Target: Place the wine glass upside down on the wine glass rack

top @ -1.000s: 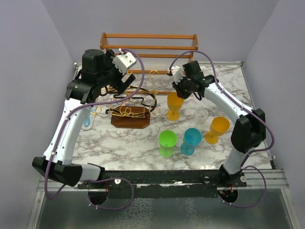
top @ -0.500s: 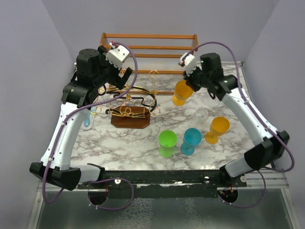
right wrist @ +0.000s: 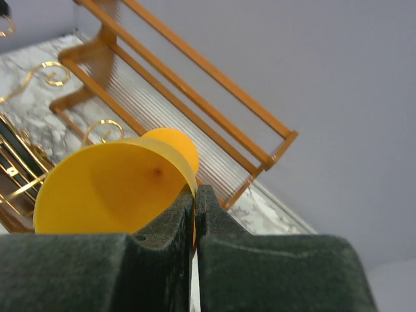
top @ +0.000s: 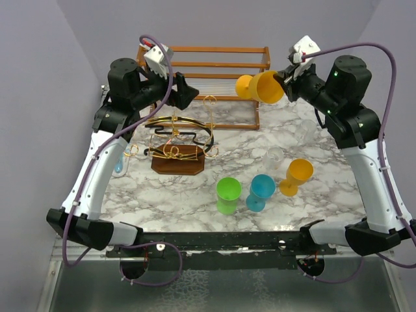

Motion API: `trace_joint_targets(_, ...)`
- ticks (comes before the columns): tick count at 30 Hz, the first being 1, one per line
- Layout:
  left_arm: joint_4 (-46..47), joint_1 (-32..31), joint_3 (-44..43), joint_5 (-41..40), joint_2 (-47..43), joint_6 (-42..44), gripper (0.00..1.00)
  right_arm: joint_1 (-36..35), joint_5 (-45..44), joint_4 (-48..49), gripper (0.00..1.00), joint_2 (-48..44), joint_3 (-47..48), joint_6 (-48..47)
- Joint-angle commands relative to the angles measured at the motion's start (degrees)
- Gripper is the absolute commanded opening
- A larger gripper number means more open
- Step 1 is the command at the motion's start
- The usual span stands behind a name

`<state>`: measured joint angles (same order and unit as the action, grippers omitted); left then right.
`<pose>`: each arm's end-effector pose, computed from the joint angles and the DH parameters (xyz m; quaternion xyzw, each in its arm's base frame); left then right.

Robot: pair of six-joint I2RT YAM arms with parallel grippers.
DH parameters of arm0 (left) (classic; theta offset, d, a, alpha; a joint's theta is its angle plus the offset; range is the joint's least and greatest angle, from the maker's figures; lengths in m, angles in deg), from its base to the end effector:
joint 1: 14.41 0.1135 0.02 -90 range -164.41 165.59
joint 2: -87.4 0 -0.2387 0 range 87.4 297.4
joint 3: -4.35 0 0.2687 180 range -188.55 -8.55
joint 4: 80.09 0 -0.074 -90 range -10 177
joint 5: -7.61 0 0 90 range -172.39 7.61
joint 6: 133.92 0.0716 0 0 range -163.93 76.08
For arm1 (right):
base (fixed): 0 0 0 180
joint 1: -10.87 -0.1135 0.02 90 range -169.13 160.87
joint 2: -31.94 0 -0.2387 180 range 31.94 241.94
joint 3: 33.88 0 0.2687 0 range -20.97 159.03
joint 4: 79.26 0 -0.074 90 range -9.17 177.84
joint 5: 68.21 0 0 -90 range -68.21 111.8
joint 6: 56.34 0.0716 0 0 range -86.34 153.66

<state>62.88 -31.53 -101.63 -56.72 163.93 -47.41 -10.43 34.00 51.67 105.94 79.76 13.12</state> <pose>0.3117 -0.1285 0.4595 0.2324 0.7110 -0.2793 0.6021 0.2769 0.1242 0.4908 -0.3351 0.6840 0.0854 0.6424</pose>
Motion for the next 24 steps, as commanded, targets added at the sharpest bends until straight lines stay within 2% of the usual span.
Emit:
trace_joint_targets(1,12.0,-0.2,0.6,12.9,3.2,-19.4,0.84,-0.1,8.6,5.6,0.01,1.9,6.1,5.6)
trace_joint_targets(9,26.1,-0.3,4.9,20.8,6.5,-31.2,0.73,-0.1,16.5,6.3,0.01,4.4,9.9,12.2)
trace_joint_targets(24,28.5,-0.4,5.8,23.4,8.7,-33.0,0.4,-0.1,21.7,6.9,0.01,6.1,9.8,14.7)
